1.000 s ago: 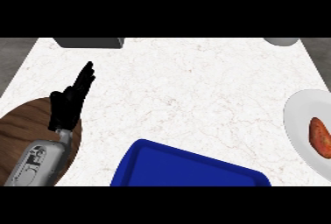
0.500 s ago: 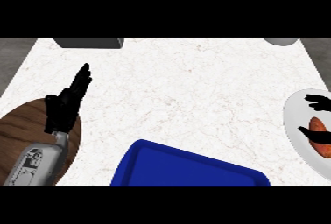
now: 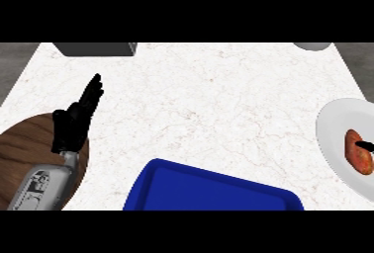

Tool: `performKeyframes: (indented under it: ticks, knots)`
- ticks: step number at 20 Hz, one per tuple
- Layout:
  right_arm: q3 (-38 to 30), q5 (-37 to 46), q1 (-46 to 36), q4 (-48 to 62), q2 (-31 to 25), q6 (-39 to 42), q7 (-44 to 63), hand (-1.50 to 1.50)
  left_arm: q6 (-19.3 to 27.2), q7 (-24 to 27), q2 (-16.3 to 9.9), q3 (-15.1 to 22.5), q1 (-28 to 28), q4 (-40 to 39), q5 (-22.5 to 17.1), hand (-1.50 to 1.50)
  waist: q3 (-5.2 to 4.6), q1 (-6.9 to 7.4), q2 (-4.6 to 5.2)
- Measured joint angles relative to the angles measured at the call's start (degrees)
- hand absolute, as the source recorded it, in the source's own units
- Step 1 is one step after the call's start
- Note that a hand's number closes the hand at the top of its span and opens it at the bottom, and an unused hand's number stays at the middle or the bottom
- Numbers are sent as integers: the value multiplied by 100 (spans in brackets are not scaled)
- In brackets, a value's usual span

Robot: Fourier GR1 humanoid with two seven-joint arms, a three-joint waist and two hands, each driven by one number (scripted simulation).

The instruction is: Pick the sweet potato from the tray and place it in the plate

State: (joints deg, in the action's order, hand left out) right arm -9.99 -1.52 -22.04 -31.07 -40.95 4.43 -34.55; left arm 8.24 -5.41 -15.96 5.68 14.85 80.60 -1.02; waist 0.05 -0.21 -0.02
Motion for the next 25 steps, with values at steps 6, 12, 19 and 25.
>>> performKeyframes:
  ticks: [6,12,19,25]
  knots:
    - [-884,-687,231,727,-677,607,-229,-150,-44,-110,22,-7,-6,143,26,0,5,21,15]
    - [-1351,-937,556,1566,-1472,1532,-682,-150,-140,-92,15,-81,28,139,20,0,19,64,37]
    - [-1431,-857,907,1974,-1856,1800,-952,-150,-156,-44,70,-88,8,110,70,0,43,97,51]
    - [-1507,-874,1076,2076,-2006,1937,-955,-150,-192,23,65,-167,10,25,55,0,52,83,53]
